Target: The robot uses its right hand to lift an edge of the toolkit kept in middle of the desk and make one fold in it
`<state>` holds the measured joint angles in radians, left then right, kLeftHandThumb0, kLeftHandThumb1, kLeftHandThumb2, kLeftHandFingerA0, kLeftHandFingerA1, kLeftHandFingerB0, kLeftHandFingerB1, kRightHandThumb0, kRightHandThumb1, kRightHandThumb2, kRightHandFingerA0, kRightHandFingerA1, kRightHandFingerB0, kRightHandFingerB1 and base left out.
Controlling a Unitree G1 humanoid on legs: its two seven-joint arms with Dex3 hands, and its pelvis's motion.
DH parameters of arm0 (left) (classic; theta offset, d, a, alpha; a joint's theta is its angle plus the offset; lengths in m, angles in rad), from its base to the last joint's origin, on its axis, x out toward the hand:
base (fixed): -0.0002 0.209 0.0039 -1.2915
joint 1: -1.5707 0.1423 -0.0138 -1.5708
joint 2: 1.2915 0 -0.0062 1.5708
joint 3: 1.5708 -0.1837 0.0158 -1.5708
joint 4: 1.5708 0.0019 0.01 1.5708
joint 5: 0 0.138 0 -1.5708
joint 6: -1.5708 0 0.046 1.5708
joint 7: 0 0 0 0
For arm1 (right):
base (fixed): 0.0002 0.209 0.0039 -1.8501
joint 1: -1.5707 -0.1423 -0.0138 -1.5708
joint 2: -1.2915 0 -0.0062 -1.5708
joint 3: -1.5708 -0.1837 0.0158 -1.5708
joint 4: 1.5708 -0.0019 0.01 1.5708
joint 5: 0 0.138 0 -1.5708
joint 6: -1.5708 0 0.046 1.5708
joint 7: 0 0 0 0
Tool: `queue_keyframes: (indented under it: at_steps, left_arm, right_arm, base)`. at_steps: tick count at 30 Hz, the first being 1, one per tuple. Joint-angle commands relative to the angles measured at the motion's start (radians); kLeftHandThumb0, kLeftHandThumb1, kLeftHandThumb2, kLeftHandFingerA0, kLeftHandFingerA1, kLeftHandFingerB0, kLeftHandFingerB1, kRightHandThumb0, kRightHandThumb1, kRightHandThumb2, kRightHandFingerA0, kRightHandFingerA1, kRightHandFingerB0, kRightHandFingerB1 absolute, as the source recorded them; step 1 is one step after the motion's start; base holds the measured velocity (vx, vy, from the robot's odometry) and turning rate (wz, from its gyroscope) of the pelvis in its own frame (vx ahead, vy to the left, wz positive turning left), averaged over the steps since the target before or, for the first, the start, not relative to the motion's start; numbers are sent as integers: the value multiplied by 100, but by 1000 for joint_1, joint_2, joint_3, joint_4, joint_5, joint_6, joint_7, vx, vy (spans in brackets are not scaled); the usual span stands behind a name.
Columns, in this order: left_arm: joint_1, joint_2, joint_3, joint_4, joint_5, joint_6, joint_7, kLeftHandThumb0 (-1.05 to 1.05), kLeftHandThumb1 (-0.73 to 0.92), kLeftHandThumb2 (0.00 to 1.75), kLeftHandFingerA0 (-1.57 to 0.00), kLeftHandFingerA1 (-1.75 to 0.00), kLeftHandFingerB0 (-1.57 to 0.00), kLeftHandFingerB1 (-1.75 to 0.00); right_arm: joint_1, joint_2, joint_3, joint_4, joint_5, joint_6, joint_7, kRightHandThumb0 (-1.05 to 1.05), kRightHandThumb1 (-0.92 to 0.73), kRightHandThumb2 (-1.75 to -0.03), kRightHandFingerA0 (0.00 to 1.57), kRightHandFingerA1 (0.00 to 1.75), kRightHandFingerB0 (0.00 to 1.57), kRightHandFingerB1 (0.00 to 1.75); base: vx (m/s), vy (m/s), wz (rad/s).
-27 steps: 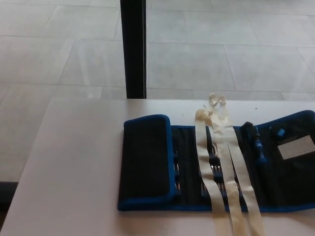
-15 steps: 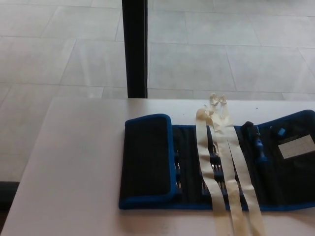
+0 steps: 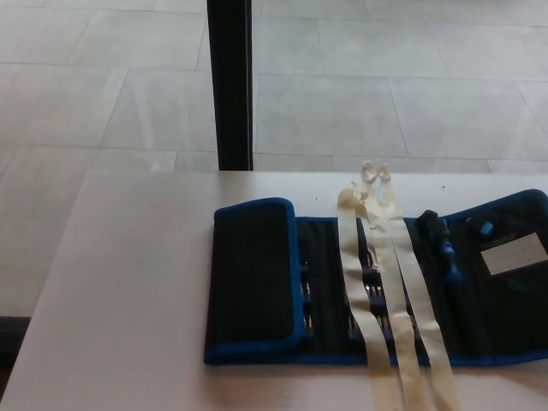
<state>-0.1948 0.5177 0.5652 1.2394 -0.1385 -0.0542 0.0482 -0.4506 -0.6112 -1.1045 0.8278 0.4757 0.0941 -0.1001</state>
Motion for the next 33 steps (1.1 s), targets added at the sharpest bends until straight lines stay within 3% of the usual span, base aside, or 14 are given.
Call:
queue_keyframes:
  at_steps: [1, 3, 4, 6, 7, 8, 9, 14, 15, 17, 21, 25, 26, 33]
  left_arm:
    - [0, 30, 9, 18, -36, 19, 23, -69, 48, 92, -69, -73, -52, -60]
    - [-2, 30, 8, 20, -37, 21, 24, -69, 64, 60, -72, -67, -58, -50]
    - [0, 30, 8, 17, -38, 20, 24, -69, 48, 92, -66, -72, -49, -60]
    - [3, 29, 8, 17, -38, 13, 21, -69, 49, 92, -67, -73, -50, -60]
    - [3, 29, 7, 16, -36, 12, 22, -69, 49, 92, -66, -72, -49, -59]
    - [4, 29, 4, 15, -34, 9, 23, -69, 49, 92, -66, -72, -49, -59]
    - [2, 31, 4, 16, -34, 18, 21, -69, 64, 59, -66, -62, -51, -45]
    - [3, 30, 10, 18, -41, 27, 25, -69, 64, 59, -69, -65, -50, -47]
    - [7, 30, 9, 19, -39, 23, 22, -68, 49, 92, -66, -72, -46, -59]
    - [7, 28, 9, 19, -41, 22, 21, -71, 64, 59, -67, -63, -44, -47]
    - [7, 31, 5, 20, -43, 25, 28, -71, 63, 59, -71, -65, -55, -49]
    - [2, 35, 4, 28, -51, 20, 27, -70, 48, 92, -66, -71, -53, -60]
    - [2, 34, 8, 25, -58, 22, 22, -67, 63, 59, -72, -68, -52, -47]
    - [5, 37, -6, 21, -60, 14, 11, -69, 65, 59, -65, -64, -45, -44]
  right_arm:
    - [-39, 15, 65, -183, 83, 96, 3, -81, -67, -61, 87, 59, 55, 53]
    - [-11, 58, 109, -293, 110, 143, 41, -82, -65, -61, 82, 52, 54, 49]
    - [3, 90, 133, -354, 125, 169, 51, -81, -64, -61, 80, 50, 55, 46]
    - [40, 123, 186, -428, 118, 198, 66, -82, -65, -61, 80, 46, 54, 43]
    - [65, 146, 222, -462, 102, 189, 80, -78, -52, -95, 60, 59, 44, 51]
    - [92, 172, 266, -497, 78, 175, 100, -78, -52, -95, 60, 59, 44, 51]
    - [116, 199, 302, -542, 75, 200, 97, -76, -67, -61, 59, 46, 47, 37]
    - [206, 258, 446, -573, 56, 287, 136, -64, -70, -62, 48, 45, 31, 34]
    - [217, 265, 458, -559, 56, 292, 137, -63, -71, -62, 49, 46, 30, 34]
    - [231, 262, 488, -534, 42, 294, 145, -64, -73, -63, 43, 45, 26, 34]
    - [256, 243, 546, -462, 12, 286, 162, -61, -76, -63, 48, 45, 31, 34]
    - [268, 225, 584, -409, -13, 261, 173, -61, -76, -63, 51, 47, 32, 35]
    - [275, 214, 599, -393, -27, 263, 181, -62, -76, -63, 52, 47, 33, 35]
    - [308, 179, 684, -387, -80, 271, 230, -60, -78, -63, 44, 46, 31, 36]
  base:
    - [0, 0, 0]
    - [0, 0, 0]
    - [0, 0, 0]
    - [0, 0, 0]
    - [0, 0, 0]
    - [0, 0, 0]
    - [0, 0, 0]
    - [0, 0, 0]
    - [0, 0, 0]
    - [0, 0, 0]
    - [0, 0, 0]
    - [0, 0, 0]
    - [0, 0, 0]
    - [0, 0, 0]
